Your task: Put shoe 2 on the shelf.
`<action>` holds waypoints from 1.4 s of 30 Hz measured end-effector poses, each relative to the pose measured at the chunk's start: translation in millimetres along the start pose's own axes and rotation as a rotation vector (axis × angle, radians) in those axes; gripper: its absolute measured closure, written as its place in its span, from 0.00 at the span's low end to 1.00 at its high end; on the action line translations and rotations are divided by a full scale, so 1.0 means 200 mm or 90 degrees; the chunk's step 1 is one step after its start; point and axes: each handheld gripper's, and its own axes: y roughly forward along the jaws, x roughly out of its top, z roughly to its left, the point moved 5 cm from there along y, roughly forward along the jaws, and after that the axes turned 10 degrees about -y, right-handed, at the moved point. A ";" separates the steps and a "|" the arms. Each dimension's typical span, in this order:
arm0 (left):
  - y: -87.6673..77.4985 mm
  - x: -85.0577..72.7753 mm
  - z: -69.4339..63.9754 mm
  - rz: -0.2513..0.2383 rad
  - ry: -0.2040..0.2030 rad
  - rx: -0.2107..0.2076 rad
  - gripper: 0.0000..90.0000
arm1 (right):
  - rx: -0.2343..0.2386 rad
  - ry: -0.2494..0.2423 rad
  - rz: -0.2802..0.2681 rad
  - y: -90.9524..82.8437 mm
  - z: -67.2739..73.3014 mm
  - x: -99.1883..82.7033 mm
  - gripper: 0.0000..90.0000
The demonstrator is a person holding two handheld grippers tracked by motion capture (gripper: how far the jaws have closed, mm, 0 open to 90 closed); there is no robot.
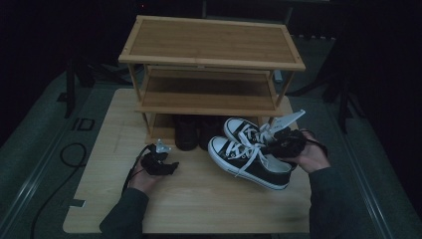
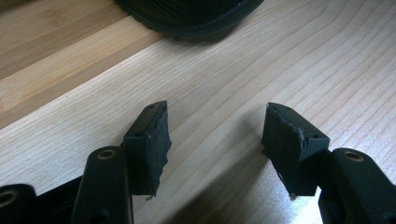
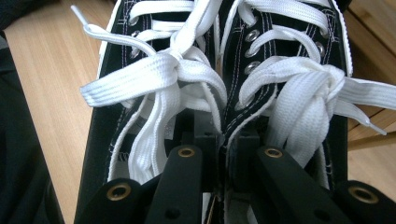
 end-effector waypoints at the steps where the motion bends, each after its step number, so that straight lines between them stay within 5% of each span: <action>1: 0.00 0.00 0.00 0.000 0.000 0.000 0.46 | 0.000 -0.002 0.002 0.00 0.00 0.01 0.94; 42: 0.00 0.00 0.00 -0.003 -0.003 -0.002 0.46 | 0.059 -0.084 -0.059 -0.06 0.09 0.26 0.95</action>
